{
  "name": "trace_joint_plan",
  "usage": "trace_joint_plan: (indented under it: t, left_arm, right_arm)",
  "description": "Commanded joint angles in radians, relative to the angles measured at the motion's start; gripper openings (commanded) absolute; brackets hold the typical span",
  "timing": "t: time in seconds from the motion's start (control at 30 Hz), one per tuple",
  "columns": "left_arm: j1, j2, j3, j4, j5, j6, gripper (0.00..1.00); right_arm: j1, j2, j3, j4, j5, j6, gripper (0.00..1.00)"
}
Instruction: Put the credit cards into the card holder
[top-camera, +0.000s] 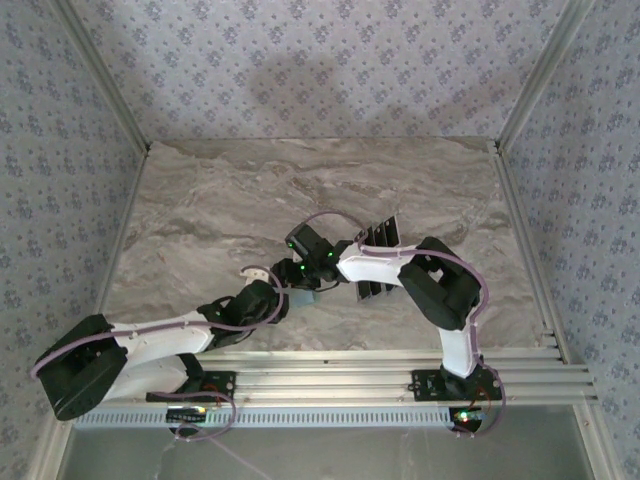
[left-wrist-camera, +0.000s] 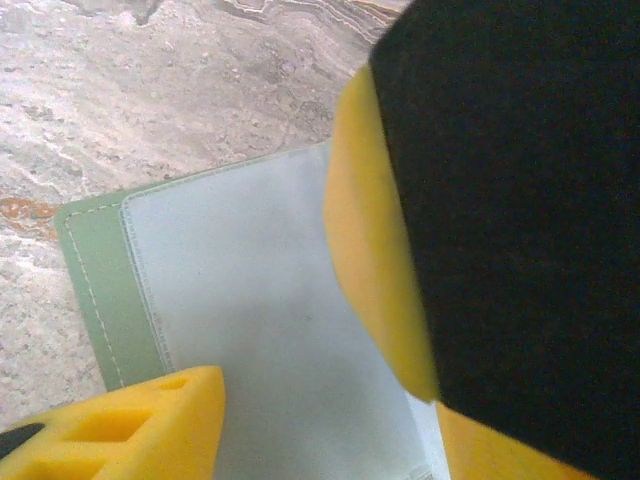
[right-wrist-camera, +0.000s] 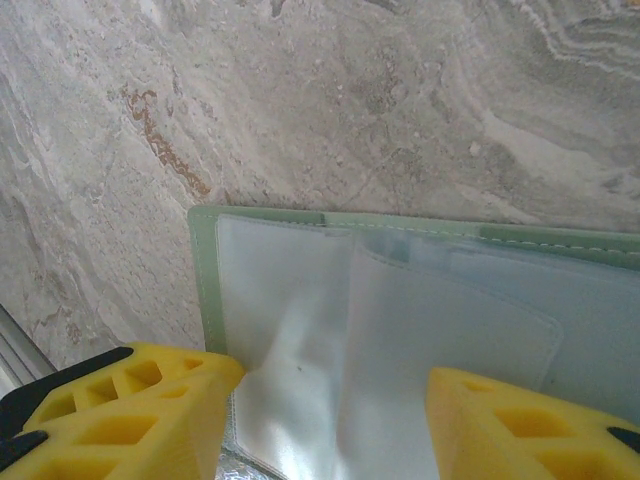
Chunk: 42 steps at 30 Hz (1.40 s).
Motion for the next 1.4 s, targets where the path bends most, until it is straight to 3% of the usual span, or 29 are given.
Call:
trace_joint_plan:
  t: [0.0, 0.4, 0.87, 1.37]
  left_arm:
    - [-0.006, 0.012, -0.001, -0.017, -0.026, -0.021, 0.56]
    - [-0.006, 0.054, -0.011, 0.018, -0.01, -0.027, 0.56]
    - [-0.006, -0.146, -0.034, -0.05, -0.011, -0.005, 0.67]
    - [-0.006, -0.035, -0.007, 0.027, 0.023, 0.021, 0.71]
  right_arm:
    - [-0.016, -0.03, 0.012, -0.005, -0.009, -0.003, 0.57]
    - [-0.053, -0.093, -0.061, -0.003, 0.001, -0.009, 0.57]
    - [-0.005, -0.006, -0.027, 0.004, -0.005, 0.004, 0.57]
    - [0.027, 0.034, 0.043, 0.004, -0.021, 0.017, 0.57]
